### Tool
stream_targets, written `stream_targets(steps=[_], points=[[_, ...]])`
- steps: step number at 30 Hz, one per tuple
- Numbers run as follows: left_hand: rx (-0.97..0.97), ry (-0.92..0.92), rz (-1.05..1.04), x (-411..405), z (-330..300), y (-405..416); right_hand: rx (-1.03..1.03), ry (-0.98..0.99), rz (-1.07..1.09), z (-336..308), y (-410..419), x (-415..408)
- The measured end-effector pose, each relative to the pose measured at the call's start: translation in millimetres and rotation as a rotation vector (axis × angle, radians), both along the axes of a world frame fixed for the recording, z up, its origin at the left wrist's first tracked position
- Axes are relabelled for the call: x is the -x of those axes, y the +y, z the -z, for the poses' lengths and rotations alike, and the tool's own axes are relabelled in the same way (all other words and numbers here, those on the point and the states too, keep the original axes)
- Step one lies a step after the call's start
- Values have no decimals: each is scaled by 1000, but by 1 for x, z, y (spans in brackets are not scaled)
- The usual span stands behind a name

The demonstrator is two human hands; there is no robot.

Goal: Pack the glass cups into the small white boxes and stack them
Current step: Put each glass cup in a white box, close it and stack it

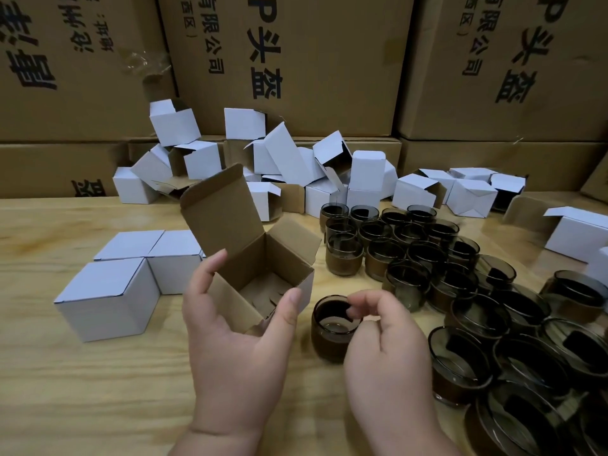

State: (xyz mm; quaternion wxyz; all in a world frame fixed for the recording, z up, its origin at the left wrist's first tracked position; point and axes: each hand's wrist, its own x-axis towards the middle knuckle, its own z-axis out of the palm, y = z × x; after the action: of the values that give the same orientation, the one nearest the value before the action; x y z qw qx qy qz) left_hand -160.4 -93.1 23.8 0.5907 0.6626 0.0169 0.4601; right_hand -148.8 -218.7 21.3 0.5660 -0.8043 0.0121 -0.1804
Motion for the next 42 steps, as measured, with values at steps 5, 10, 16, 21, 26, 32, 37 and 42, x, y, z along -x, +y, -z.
stream_targets(steps=[5, 10, 16, 21, 26, 32, 37, 42], points=[[7, -18, -5, -1, -1, -1, 200, -43, -22, 5, 2, -2], [-69, 11, -70, -2, 5, 3, 493, 144, -151, 13, 2, -5], [-68, -4, -73, -3, 6, 2, -161, 74, -51, 6, -2, -11], [-95, -4, -60, -5, 9, 2, -961, 171, -165, -9, -5, -12], [-74, -3, -16, -6, 12, 1, -1180, 156, -208, -14, -9, -12], [-166, 226, 157, -7, 21, 11, -836, -144, -130, -21, -12, -2], [-178, 328, 348, -6, 26, 5, -622, -368, -11, -26, -14, 5], [-164, 364, 418, -5, 23, 4, -410, -494, -61, -22, -15, 5]])
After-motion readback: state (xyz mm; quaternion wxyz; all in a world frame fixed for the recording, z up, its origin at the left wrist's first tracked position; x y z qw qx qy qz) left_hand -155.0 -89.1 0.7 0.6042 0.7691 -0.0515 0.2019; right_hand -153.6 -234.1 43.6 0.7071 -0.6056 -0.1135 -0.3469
